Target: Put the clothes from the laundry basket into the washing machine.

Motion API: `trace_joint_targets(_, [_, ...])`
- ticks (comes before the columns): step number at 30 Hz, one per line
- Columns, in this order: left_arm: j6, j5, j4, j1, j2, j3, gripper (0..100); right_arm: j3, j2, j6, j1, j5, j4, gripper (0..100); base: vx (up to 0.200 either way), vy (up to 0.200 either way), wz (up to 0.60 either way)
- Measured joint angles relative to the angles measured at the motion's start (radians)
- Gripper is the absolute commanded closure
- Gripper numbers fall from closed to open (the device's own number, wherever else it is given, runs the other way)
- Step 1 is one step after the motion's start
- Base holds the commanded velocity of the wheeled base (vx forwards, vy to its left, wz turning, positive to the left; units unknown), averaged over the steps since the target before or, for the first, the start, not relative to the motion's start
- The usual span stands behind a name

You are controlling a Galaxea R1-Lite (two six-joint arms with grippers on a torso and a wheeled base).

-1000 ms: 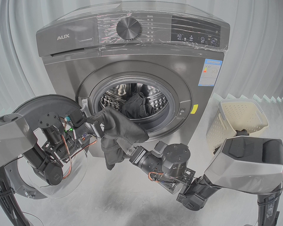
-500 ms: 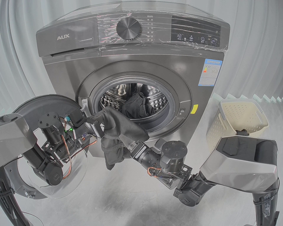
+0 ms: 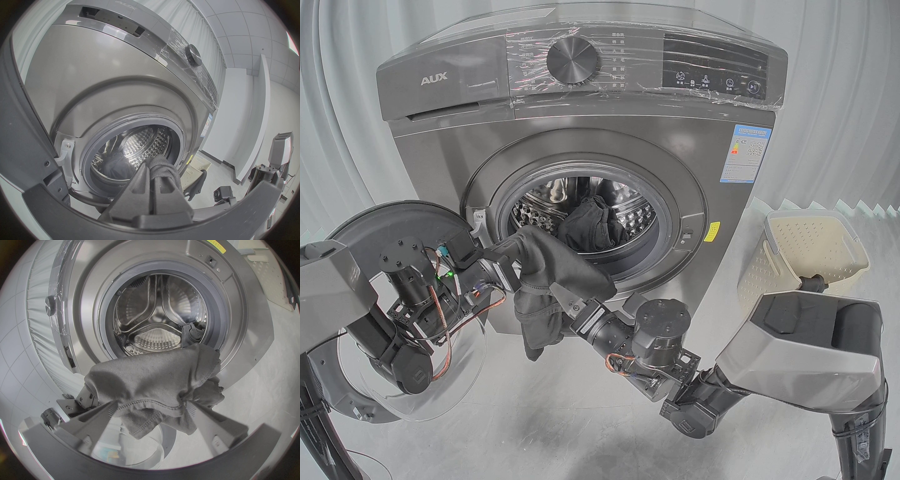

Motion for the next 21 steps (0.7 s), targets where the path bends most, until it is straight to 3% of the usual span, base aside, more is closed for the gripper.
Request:
trace_joint_targets(20, [-0.008, 0.000, 0.000, 0.002, -0.013, 0.004, 100, -0.003, -0.001, -0.003, -0.013, -0.013, -0.003, 100, 0.000, 0.000, 0.00])
trace_joint_targets(21, [-0.008, 0.000, 0.000, 0.002, -0.013, 0.005, 100, 0.000, -0.002, -0.005, -0.013, -0.013, -0.003, 0, 0.000, 0.000, 0.00])
